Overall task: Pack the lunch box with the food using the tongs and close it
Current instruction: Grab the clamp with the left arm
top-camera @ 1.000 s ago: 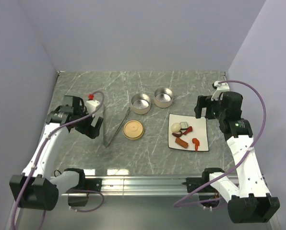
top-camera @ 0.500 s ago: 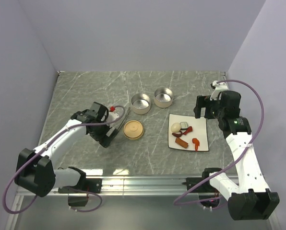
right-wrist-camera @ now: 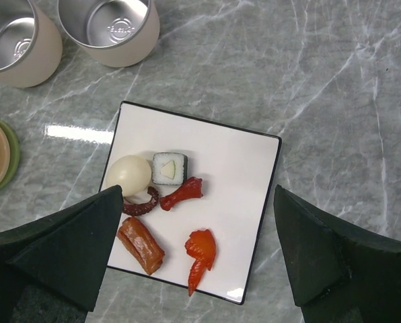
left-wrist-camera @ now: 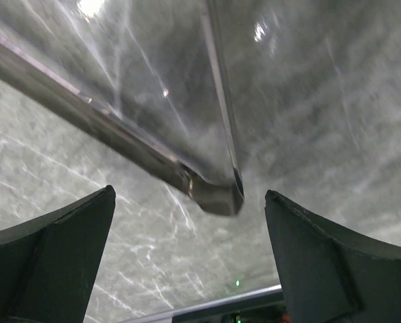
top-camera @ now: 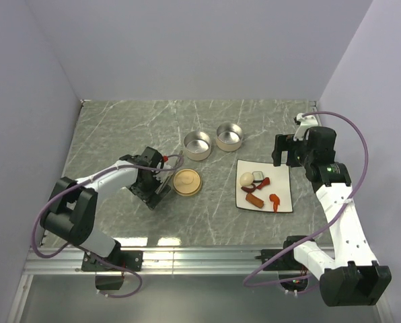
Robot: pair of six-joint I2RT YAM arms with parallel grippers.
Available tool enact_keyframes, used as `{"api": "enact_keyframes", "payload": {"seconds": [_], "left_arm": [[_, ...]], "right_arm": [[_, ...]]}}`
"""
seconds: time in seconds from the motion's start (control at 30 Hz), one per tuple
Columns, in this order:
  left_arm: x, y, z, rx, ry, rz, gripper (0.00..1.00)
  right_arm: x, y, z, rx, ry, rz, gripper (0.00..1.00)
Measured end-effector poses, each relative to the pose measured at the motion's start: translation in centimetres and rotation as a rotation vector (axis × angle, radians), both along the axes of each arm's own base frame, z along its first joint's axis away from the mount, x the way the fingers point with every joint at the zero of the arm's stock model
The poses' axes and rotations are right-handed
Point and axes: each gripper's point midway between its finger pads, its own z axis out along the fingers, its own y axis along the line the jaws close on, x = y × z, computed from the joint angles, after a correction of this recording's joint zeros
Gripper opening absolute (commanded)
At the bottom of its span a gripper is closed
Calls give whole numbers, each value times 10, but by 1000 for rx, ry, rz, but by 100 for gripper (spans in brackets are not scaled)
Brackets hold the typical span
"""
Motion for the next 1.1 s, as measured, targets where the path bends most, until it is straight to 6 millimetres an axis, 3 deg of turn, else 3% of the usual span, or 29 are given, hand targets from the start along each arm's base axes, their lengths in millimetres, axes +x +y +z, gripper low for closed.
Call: {"api": "enact_keyframes", "payload": {"seconds": [0.27,0.5,0.73,1.1], "left_arm": [[25,-10,-13,1,-9,72,92],[74,-10,-11,-50,-77,228,86],[106,5,-9,-92,-153,387,95],[129,-6,-11,-169,-215,428,99]], "right_arm": [[3,-1,-8,-2,29,-2,100],[3,-1,-9,-5,32,-4,100],[3,-6,-9,-7,32,-18,100],[3,-6,-9,-7,32,-19,100]]}}
